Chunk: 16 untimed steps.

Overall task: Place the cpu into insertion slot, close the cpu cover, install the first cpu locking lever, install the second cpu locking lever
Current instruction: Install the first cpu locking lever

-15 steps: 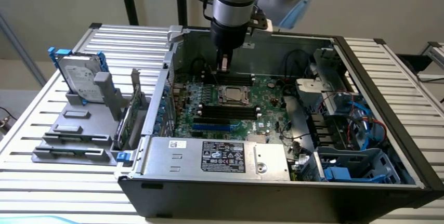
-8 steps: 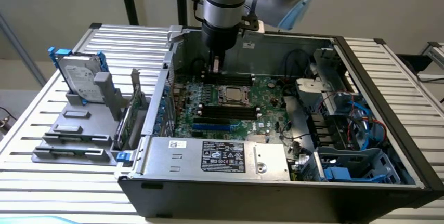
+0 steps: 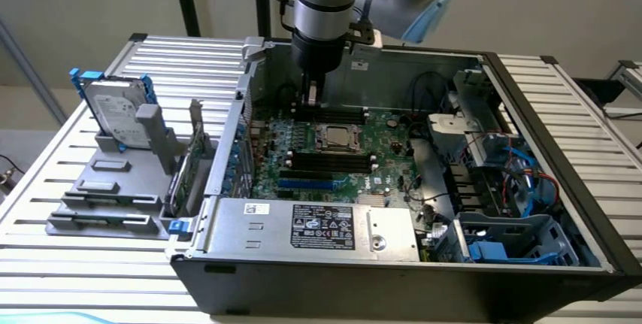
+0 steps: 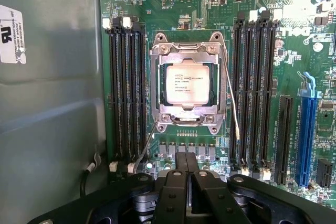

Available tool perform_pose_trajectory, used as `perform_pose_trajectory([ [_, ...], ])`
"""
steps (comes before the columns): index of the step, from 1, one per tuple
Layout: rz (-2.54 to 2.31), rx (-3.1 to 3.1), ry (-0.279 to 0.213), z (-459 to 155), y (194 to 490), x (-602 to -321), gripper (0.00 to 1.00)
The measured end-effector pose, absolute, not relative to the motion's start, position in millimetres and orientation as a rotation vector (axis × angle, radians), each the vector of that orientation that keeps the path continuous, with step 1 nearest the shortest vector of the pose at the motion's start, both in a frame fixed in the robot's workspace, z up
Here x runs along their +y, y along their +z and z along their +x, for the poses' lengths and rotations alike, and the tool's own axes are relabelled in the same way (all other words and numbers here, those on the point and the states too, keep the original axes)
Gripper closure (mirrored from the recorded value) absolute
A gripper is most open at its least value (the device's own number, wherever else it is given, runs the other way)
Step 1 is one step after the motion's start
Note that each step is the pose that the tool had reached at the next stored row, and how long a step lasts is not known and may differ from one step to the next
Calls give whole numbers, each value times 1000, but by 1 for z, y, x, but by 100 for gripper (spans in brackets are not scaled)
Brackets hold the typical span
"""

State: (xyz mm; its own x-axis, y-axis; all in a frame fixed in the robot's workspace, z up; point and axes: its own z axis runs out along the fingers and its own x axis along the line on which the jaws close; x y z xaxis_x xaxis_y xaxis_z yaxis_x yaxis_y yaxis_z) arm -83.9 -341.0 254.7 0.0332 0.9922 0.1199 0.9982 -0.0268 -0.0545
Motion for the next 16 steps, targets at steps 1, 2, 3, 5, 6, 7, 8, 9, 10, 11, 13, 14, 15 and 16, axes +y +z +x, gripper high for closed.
perform_pose_trajectory([
  [1,-2166,-2101,-73,-84,255,-341,89],
  [2,-2166,-2102,-73,-84,255,-341,89],
  [3,-2166,-2101,-73,-84,255,-341,89],
  [5,-2166,-2101,-73,-84,255,-341,89],
  [6,-2166,-2102,-73,-84,255,-341,89],
  [7,-2166,-2102,-73,-84,255,-341,89],
  [8,-2166,-2101,-73,-84,255,-341,89],
  [9,-2166,-2101,-73,-86,255,-341,89],
  [10,-2165,-2100,-75,-88,255,-341,89],
  [11,-2163,-2098,-79,-92,255,-341,89],
  [13,-2165,-2089,-86,-97,255,-341,89],
  [14,-2168,-2084,-89,-99,255,-341,89],
  [15,-2172,-2077,-92,-100,255,-341,89],
  [16,-2179,-2066,-97,-101,255,-341,89],
])
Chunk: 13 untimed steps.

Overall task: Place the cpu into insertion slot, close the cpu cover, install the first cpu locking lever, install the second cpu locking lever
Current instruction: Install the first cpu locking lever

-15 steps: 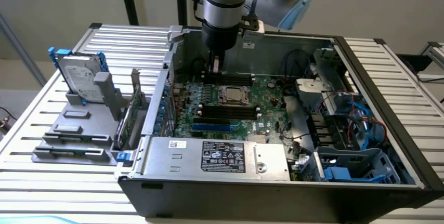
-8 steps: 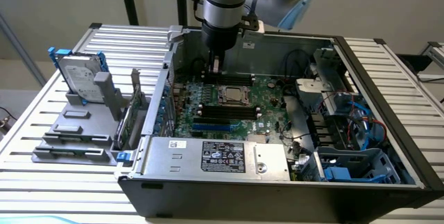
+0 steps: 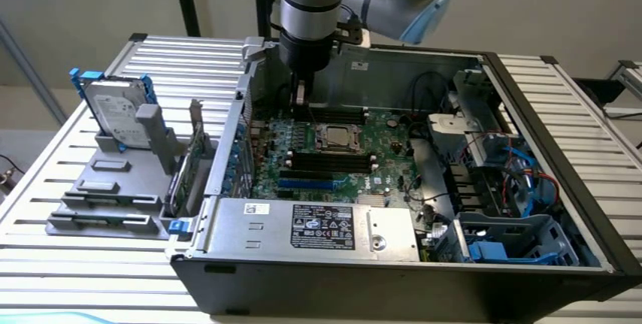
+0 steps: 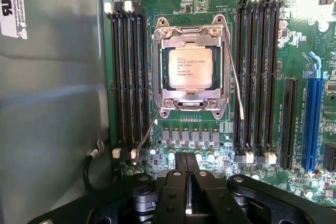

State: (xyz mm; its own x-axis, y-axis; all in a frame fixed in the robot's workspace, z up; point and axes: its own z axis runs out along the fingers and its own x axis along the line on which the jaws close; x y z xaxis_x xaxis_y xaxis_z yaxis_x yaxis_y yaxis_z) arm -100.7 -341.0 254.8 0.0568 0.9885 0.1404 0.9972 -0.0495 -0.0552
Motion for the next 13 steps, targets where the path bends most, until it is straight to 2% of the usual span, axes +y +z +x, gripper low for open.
perform_pose_trajectory([
  [9,-2256,-1945,-142,-102,255,-341,89],
  [13,-2291,-1897,-146,-103,255,-341,89],
])
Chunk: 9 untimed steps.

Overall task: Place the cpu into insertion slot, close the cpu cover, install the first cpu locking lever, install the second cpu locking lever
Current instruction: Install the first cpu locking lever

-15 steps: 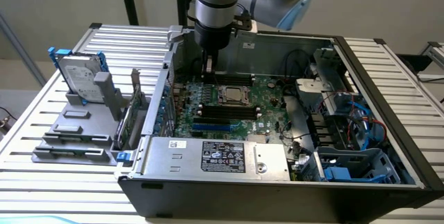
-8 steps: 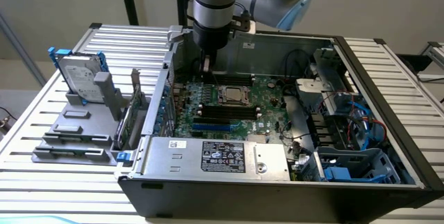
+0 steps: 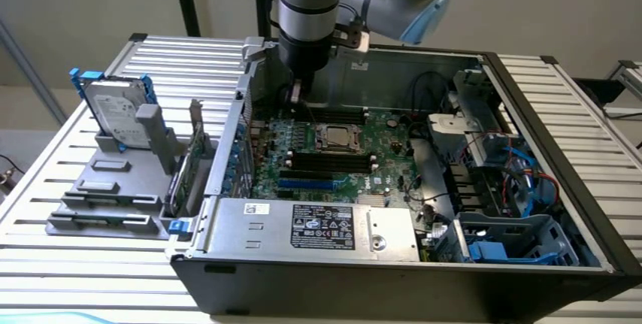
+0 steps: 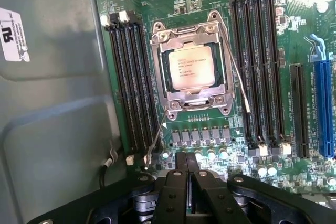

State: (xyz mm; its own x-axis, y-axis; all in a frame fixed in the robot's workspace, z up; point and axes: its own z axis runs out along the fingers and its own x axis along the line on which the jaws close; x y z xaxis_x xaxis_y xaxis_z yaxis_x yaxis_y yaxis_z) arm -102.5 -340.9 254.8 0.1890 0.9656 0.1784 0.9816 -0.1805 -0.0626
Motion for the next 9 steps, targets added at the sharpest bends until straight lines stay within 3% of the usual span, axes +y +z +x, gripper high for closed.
perform_pose_trajectory([
  [9,-2360,-1797,-146,-104,255,-341,89],
])
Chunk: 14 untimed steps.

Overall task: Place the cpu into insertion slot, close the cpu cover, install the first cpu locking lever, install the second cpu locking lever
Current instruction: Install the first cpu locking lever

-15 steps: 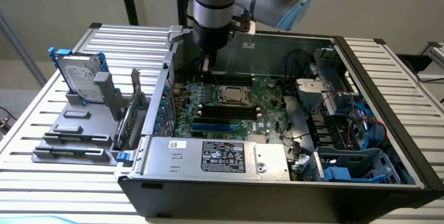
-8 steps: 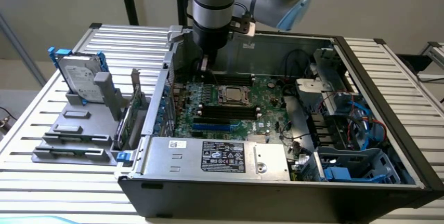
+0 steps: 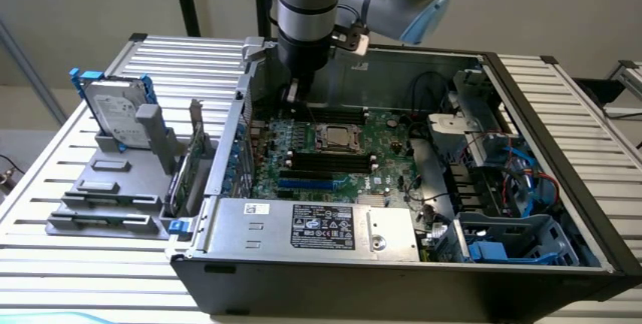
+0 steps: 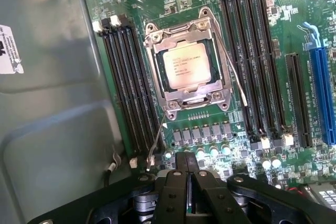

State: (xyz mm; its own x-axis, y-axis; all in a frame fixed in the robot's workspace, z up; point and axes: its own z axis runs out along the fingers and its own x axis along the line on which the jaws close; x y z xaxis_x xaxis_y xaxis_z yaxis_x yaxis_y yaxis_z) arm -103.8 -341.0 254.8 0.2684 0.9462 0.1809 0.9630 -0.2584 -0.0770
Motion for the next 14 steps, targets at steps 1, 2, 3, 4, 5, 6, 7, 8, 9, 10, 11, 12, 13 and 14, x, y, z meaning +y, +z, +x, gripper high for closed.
perform_pose_trajectory([
  [1,-2367,-1786,-146,-104,255,-341,89],
  [2,-2374,-1775,-145,-104,255,-341,89],
  [3,-2379,-1765,-145,-104,255,-341,89],
  [4,-2380,-1758,-146,-105,255,-341,89],
  [5,-2376,-1751,-148,-106,255,-341,89],
  [6,-2363,-1741,-159,-107,255,-341,89],
  [7,-2350,-1731,-170,-107,255,-341,89],
  [8,-2337,-1720,-183,-108,255,-341,89],
  [9,-2324,-1709,-193,-108,255,-341,89],
  [10,-2315,-1698,-200,-108,255,-341,89],
  [11,-2315,-1689,-202,-109,255,-341,89],
  [12,-2319,-1679,-202,-109,255,-341,89],
  [13,-2326,-1668,-202,-109,255,-341,89],
  [14,-2336,-1654,-203,-109,255,-341,89],
])
